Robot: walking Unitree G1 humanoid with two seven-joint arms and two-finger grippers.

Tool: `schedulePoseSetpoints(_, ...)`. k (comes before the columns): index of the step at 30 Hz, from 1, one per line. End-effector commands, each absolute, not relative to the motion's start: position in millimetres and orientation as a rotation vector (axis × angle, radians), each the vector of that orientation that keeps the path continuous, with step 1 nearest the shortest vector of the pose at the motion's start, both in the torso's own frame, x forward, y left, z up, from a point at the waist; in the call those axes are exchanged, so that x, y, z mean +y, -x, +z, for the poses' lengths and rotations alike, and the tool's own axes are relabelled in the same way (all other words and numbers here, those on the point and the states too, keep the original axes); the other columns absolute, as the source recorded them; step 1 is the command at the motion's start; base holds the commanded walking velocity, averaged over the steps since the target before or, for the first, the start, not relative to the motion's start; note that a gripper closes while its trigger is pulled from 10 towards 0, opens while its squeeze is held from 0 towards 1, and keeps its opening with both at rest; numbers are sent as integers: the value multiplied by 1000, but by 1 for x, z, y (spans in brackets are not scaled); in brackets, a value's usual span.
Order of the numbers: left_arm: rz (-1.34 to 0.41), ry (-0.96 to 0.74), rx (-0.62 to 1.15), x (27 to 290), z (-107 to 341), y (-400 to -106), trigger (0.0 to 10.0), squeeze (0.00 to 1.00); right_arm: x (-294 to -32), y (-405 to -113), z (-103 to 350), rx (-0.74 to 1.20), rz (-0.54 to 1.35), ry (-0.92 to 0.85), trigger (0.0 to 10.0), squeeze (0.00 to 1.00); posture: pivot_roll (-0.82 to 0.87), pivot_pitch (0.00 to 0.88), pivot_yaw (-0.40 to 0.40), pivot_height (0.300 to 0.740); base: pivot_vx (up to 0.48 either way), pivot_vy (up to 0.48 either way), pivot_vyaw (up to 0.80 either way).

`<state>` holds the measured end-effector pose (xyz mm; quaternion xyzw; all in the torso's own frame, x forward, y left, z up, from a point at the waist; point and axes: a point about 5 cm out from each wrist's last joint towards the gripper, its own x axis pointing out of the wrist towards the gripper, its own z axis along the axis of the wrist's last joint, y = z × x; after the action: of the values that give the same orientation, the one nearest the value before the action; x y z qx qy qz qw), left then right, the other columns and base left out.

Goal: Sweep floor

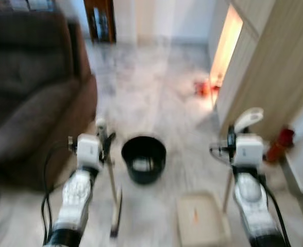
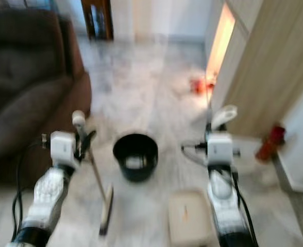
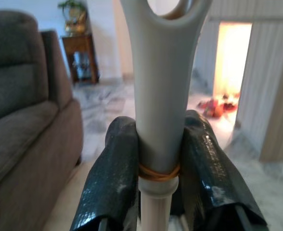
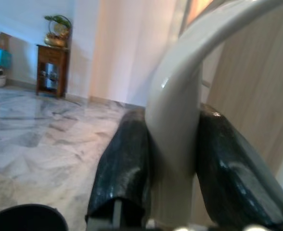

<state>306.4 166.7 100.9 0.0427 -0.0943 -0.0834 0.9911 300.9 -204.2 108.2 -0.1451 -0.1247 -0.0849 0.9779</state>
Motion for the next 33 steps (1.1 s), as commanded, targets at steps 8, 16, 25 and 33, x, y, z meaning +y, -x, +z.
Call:
schedulePoseSetpoints(8, -185, -103, -222, 161, 109, -311, 10000, 0, -208, -299, 118, -291, -187, 295, 10000, 0, -6, 0, 1, 740, 0, 0, 0)
schedulePoseSetpoints(16, -183, -100, -219, 161, 109, -312, 10000, 0, -209, -300, 114, -268, -212, 262, 10000, 0, 3, 0, 0, 740, 0, 0, 0)
schedulePoseSetpoints(25, -181, -102, -217, 161, 108, -312, 10000, 0, -210, -300, 113, -248, -217, 258, 10000, 0, 2, 0, 0, 740, 0, 0, -686)
schedulePoseSetpoints(33, -184, -101, -215, 161, 108, -311, 10000, 0, -209, -300, 112, -242, -216, 259, 10000, 0, 4, 0, 0, 740, 0, 0, -800)
